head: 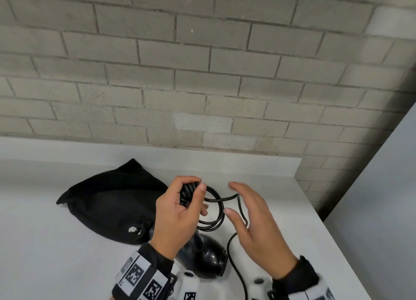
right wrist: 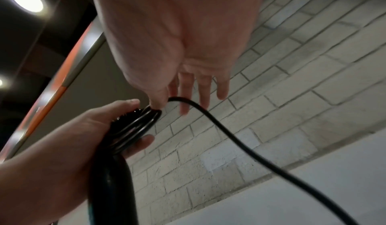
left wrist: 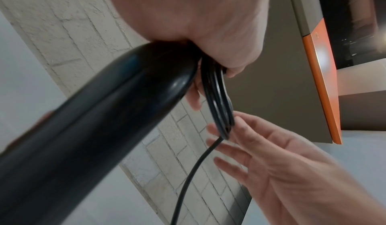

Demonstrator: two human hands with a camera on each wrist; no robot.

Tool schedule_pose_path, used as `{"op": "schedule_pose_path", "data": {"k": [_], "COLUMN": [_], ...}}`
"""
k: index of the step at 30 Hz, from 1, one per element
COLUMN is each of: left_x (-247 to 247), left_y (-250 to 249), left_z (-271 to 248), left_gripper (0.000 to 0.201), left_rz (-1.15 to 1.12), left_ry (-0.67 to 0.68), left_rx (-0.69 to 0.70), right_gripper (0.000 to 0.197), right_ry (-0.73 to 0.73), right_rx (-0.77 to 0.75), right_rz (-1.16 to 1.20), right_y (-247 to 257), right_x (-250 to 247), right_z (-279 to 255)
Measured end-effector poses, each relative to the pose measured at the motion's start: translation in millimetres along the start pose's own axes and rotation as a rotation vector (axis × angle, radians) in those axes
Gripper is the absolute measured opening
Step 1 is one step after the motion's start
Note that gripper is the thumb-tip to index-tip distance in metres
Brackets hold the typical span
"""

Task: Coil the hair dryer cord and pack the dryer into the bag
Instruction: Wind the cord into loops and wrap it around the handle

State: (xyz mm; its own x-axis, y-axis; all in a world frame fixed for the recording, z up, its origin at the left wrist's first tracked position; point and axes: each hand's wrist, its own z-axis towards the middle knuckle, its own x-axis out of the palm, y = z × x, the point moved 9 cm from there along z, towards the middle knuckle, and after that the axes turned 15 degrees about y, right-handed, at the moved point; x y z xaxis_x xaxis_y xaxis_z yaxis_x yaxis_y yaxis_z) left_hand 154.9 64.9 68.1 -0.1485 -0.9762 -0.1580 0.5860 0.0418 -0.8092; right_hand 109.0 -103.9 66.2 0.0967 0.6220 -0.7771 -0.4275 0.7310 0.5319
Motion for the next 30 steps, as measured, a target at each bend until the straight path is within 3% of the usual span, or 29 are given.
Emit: {"op": "schedule_pose_path", "data": {"k": [3, 8, 11, 17, 25, 27, 30], "left_x": [-1, 5, 7, 7, 1, -1, -3], "left_y": [1, 0, -3, -11, -10, -10, -8], "left_z": [-1, -1, -2, -4, -10, -11, -12], "left_gripper": [0.013, 0.023, 0.038, 0.028, 0.027, 0.026, 0.026], "left_rz": [0.001, -0.007, -0.049, -0.049, -0.049, -0.035, -0.012], "left_ry": [-0.005, 0.042, 0.083, 0.129, 0.051, 0.034, 0.009], "left_rx": [0.004, 0.034, 0.079, 0.171, 0.202, 0.2, 0.182], "right_gripper": [0.012, 0.005, 0.005, 0.007, 0.017, 0.023, 0.031], "right_ry": [0.012, -0.074, -0.141, -0.099, -0.072, -0.06, 0.002], "right_rx": [-0.153, -0.317, -0.256, -0.112, 0.2, 0.213, 0.111], "right_rz": [-0.018, -0.018, 0.12, 0.414, 0.974, 0.987, 1.019], "right_y": [16, 49, 43, 35, 7, 7, 16], "right_x": [-12, -39, -43, -23, 18, 23, 27], "right_z": [14, 27, 39, 52, 39, 34, 26]}}
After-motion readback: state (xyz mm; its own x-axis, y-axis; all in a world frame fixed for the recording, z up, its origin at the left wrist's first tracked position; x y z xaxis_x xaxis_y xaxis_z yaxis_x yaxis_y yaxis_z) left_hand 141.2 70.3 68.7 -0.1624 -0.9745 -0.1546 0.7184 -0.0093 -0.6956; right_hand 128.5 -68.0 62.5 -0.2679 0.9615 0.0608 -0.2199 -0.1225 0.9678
